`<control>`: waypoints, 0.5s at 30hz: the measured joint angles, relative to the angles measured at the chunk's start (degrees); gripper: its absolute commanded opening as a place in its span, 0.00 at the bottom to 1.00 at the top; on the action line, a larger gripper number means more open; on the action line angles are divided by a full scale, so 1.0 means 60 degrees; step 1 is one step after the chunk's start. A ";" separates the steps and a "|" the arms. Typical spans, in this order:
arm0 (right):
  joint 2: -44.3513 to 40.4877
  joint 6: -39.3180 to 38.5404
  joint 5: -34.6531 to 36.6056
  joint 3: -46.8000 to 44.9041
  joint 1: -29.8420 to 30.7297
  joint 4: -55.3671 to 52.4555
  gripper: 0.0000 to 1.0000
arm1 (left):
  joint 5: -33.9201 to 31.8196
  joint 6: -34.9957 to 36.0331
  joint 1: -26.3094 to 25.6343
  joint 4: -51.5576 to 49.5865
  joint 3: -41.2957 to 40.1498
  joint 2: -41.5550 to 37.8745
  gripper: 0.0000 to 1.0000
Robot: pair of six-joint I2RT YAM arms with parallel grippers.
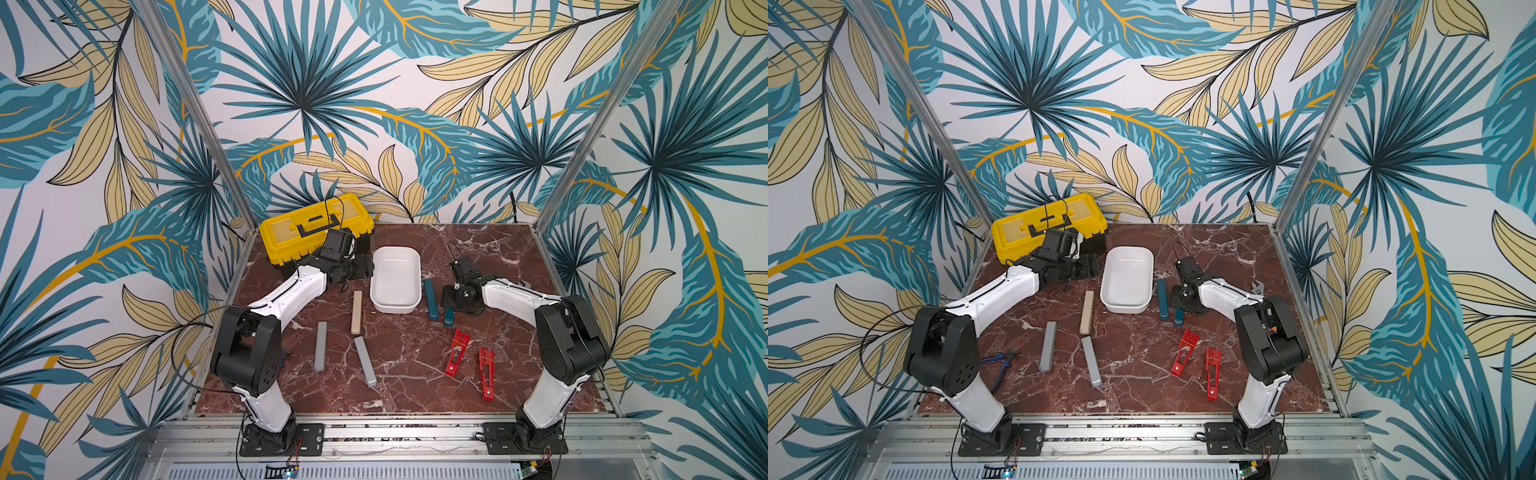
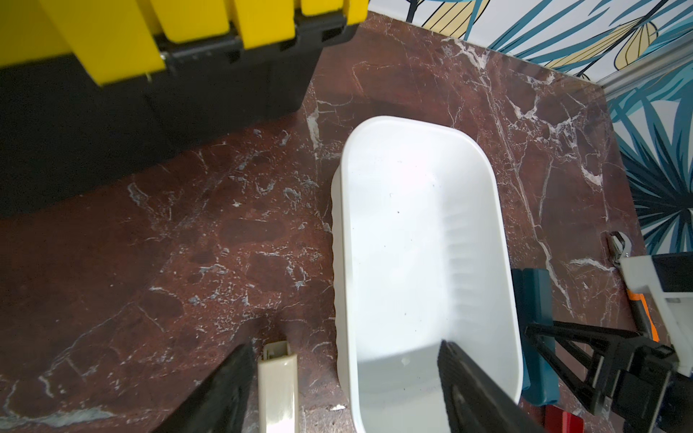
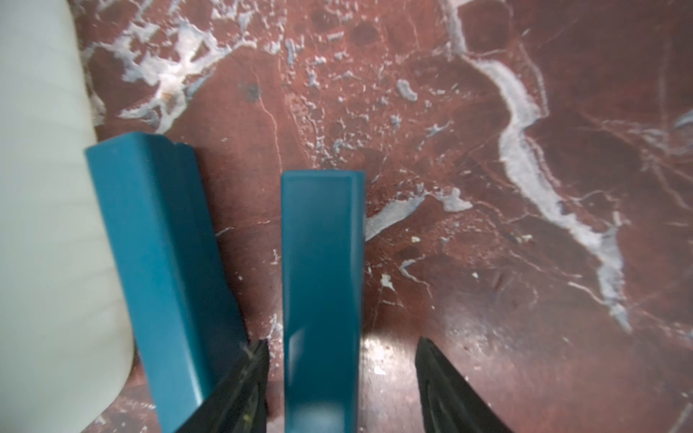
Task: Put the pruning pliers into the storage box
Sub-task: Pick up the pruning pliers from the center of the board.
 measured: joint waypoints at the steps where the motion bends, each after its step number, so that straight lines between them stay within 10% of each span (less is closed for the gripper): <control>1: 0.0051 0.0015 0.0000 0.0004 0.0000 0.0004 0.61 | 0.0000 0.0007 0.0000 0.0004 0.0000 0.0004 0.81; 15: 0.0160 0.0022 0.0040 0.0138 0.0066 -0.0040 0.49 | 0.0076 0.0149 0.0000 0.0007 0.0000 0.0186 0.82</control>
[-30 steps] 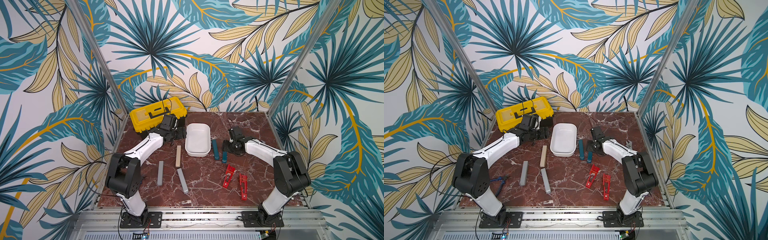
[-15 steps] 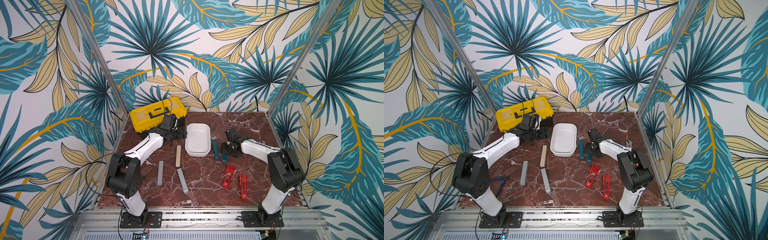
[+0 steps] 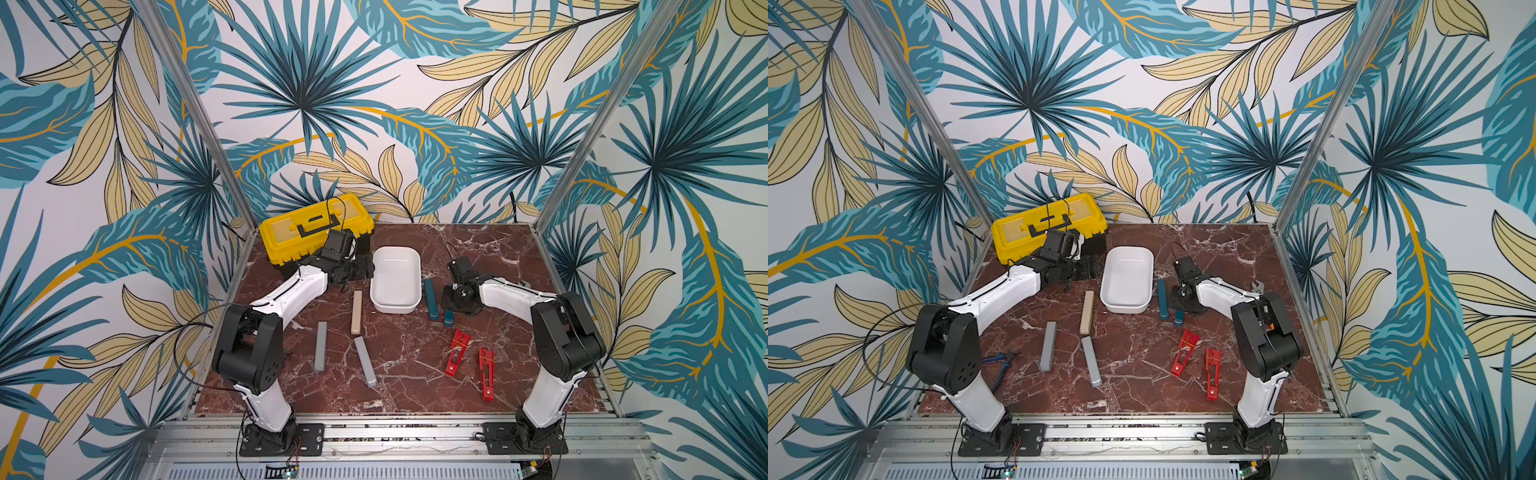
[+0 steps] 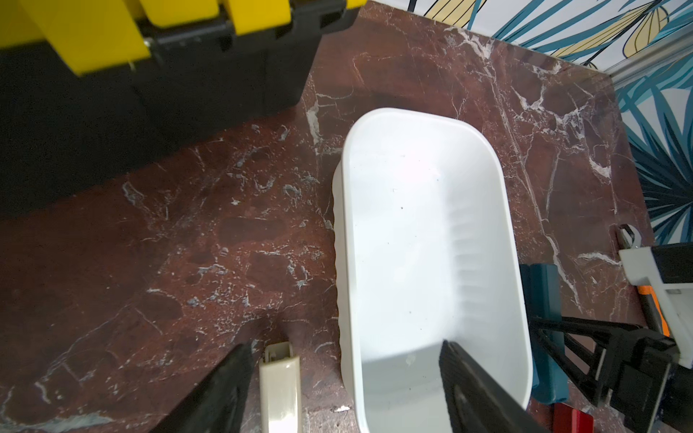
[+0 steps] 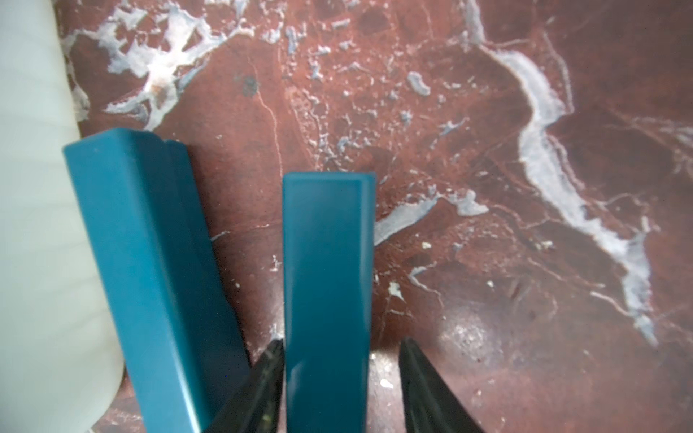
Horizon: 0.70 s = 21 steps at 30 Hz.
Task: Put the pruning pliers into the storage box
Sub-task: Pick up the pruning pliers from the center of the board.
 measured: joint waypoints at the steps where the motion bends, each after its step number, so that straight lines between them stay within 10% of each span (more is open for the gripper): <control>1: 0.0000 0.0007 0.0000 0.0000 0.0000 0.0000 0.49 | 0.0022 0.0000 0.0000 0.0000 0.0000 0.0018 0.82; 21: 0.0208 -0.0011 0.0058 0.0004 0.0069 0.0004 0.30 | 0.0168 0.0033 0.0000 0.0007 0.0000 0.0029 0.86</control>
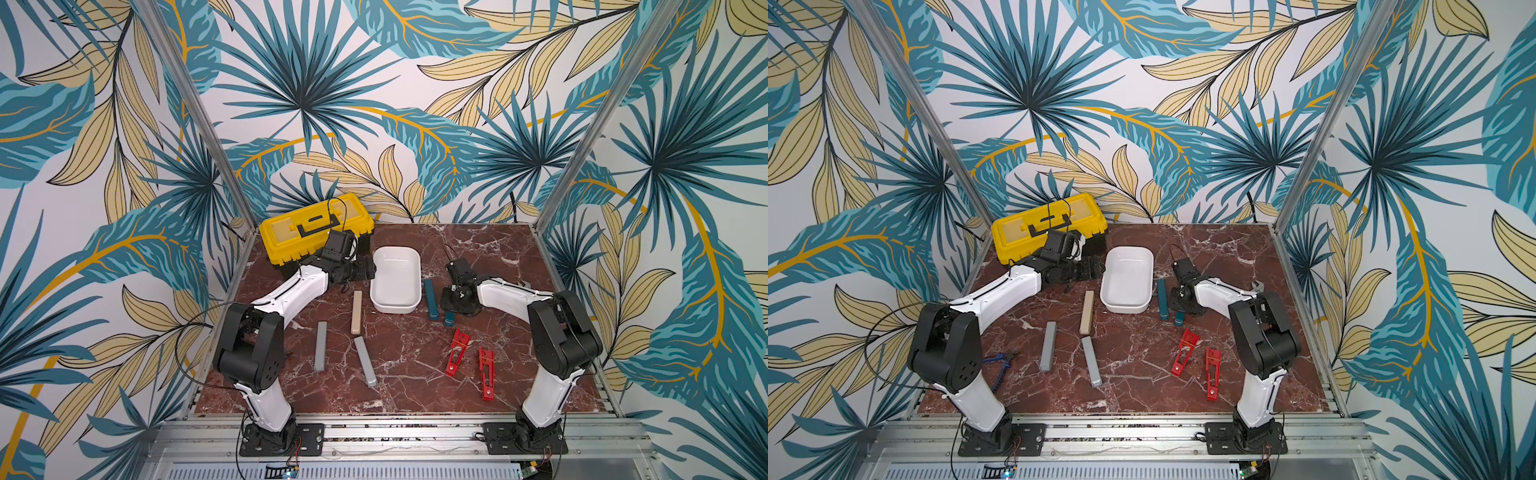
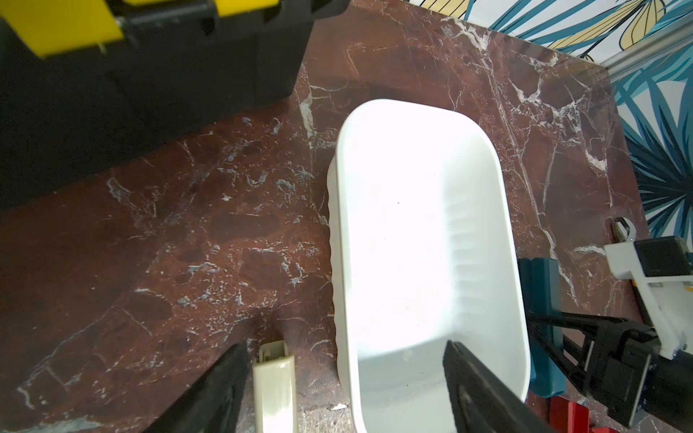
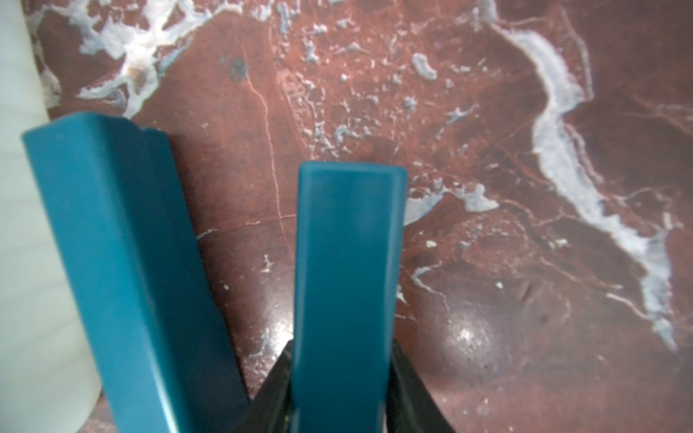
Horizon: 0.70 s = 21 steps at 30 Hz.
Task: Put the pruning pliers into the storage box
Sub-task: Pick up the pruning pliers from the center of the board.
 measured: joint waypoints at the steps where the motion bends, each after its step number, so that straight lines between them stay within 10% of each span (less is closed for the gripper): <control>1: 0.0007 0.0000 0.0000 0.0011 0.0000 -0.0004 0.28 | 0.0000 0.0000 0.0000 0.0000 0.0000 0.0000 0.86; 21: -0.0069 -0.0033 -0.0157 0.0240 0.0018 -0.0579 0.10 | 0.0488 0.0426 0.0000 -0.0299 0.0073 0.0000 0.86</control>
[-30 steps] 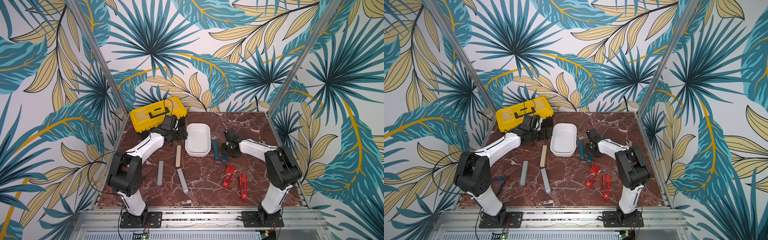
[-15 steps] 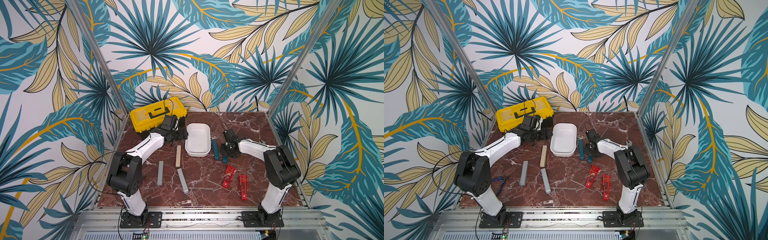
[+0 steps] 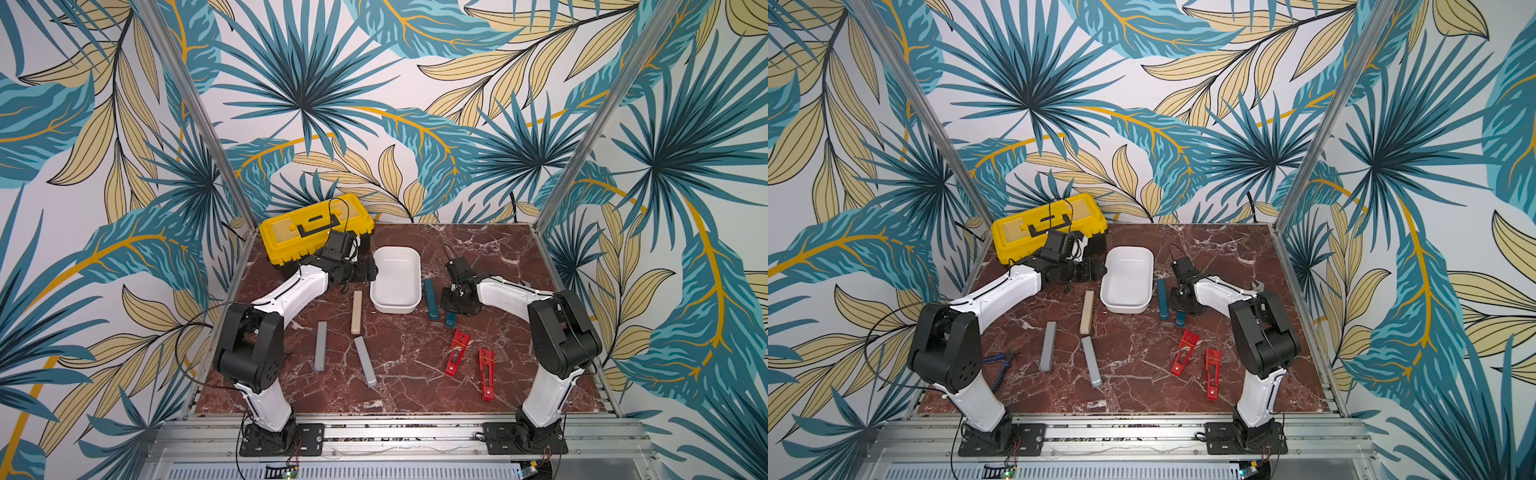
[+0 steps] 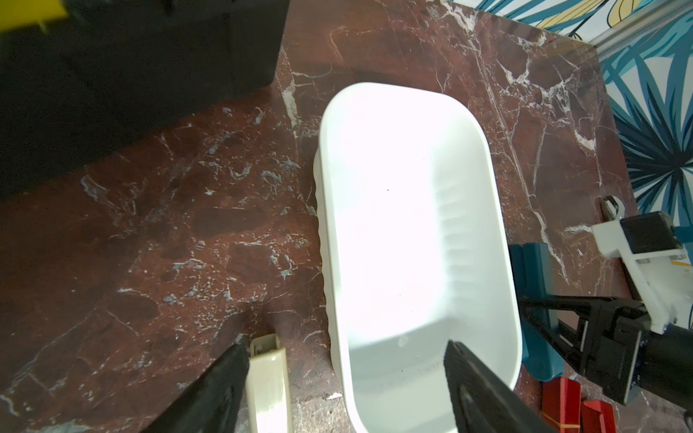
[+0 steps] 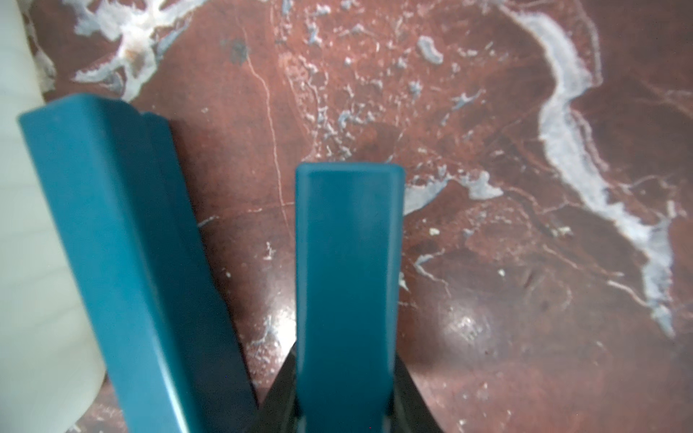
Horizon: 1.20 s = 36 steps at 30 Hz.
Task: Put the pruning pliers into the storage box
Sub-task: Pick up the pruning pliers from the center of the board, then place the pruning pliers in the storage box.
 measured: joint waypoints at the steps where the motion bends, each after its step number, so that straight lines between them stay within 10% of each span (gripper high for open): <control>1: -0.0069 0.0000 -0.0025 0.0004 0.0000 -0.0087 0.10 | 0.0036 0.0051 0.0000 -0.0084 0.0040 0.0000 0.86; 36: -0.2284 -0.0324 -0.0933 0.1399 0.0616 -0.0845 0.08 | 0.0015 -0.0885 -0.0058 -0.0248 0.2313 0.2881 0.42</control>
